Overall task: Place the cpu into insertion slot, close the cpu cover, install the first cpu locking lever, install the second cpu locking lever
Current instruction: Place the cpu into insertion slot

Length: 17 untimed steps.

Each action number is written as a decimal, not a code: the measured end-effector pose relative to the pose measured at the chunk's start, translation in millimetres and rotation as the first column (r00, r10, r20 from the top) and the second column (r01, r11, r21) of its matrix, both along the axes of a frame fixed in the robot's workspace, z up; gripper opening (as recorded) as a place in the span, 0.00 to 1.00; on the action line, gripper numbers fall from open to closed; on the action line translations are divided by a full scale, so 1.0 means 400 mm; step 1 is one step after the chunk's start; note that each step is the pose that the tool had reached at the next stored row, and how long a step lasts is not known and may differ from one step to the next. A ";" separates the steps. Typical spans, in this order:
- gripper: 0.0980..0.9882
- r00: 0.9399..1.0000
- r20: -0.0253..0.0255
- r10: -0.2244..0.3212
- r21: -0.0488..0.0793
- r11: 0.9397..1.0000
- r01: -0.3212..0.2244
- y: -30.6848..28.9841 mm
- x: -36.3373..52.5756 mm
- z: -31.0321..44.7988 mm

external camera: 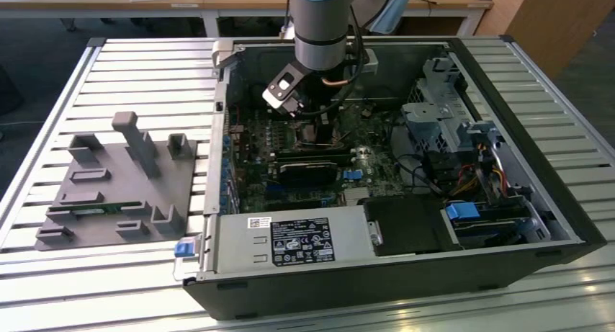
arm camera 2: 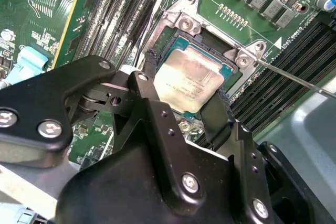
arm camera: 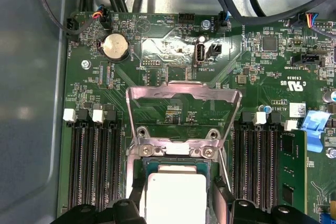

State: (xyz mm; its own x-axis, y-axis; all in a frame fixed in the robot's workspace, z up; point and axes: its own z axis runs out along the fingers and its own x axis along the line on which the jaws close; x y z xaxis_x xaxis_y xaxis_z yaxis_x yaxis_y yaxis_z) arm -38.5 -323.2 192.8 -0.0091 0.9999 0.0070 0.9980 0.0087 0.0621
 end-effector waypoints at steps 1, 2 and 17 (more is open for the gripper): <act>0.58 1.000 0.000 0.000 0.000 1.000 0.000 0.000 0.000 0.000; 0.58 1.000 0.000 0.000 0.000 1.000 0.000 0.000 0.000 0.000; 0.58 1.000 0.000 0.003 0.000 1.000 -0.003 0.000 0.001 0.022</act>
State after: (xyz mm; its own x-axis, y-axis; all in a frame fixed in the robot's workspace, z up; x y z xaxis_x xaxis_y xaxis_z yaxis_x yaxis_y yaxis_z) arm -38.0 -323.2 201.5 -0.0121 0.9999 0.0070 0.9980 0.0116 0.0621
